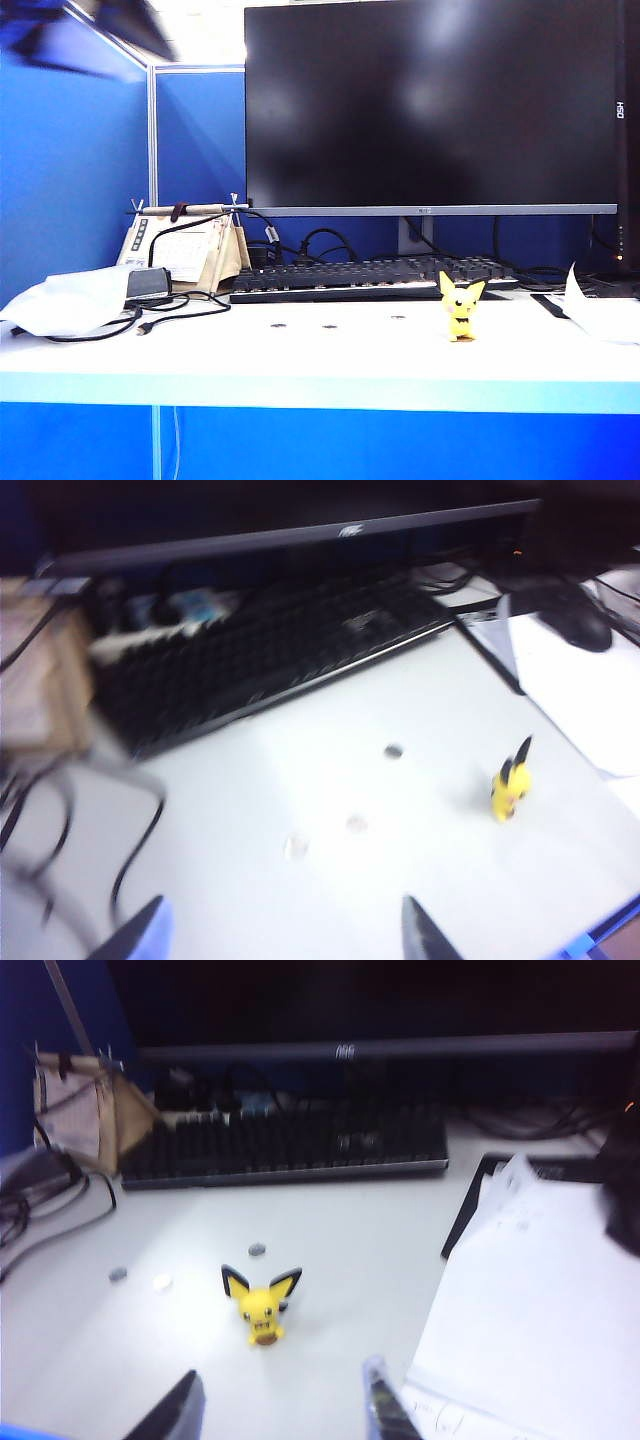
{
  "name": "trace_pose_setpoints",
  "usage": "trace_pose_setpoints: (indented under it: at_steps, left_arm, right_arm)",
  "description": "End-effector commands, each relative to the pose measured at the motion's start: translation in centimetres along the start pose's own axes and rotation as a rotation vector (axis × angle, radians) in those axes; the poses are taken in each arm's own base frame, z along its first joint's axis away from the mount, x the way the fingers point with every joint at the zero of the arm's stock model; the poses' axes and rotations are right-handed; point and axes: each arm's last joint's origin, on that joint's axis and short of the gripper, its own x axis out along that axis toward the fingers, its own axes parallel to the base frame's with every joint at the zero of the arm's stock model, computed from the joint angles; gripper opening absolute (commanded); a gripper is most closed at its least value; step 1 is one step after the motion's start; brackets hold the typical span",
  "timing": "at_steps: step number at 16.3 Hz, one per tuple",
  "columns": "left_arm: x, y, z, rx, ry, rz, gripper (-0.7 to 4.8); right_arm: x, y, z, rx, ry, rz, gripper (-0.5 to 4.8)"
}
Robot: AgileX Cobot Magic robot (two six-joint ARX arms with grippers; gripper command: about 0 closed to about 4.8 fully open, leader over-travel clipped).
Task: Pick up the doll and place it on the similarly colored coin.
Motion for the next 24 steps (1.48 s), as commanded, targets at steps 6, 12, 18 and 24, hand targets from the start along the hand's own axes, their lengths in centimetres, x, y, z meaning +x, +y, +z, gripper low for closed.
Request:
trace_pose_setpoints:
  at_steps: [6, 12, 18, 24]
  left_arm:
    - [-5.7, -0.4, -11.0, -0.245, -0.068, 0.258, 2.99]
    - [-5.5, -0.1, -16.7, -0.259, 0.030, 0.390, 2.99]
    - [-5.6, 0.1, -18.6, -0.263, 0.105, 0.488, 2.99]
    - [-5.7, 0.0, -19.4, -0.378, 0.175, 0.459, 2.99]
  right_arm:
    - [2.3, -1.4, -7.8, 0.222, 0.091, -0.093, 2.11]
    - [3.1, -1.8, -10.1, 0.142, 0.142, -0.111, 2.11]
    - [3.1, -1.9, -10.1, 0.140, 0.138, -0.138, 2.11]
    - [3.1, -1.9, -10.1, 0.140, 0.138, -0.140, 2.11]
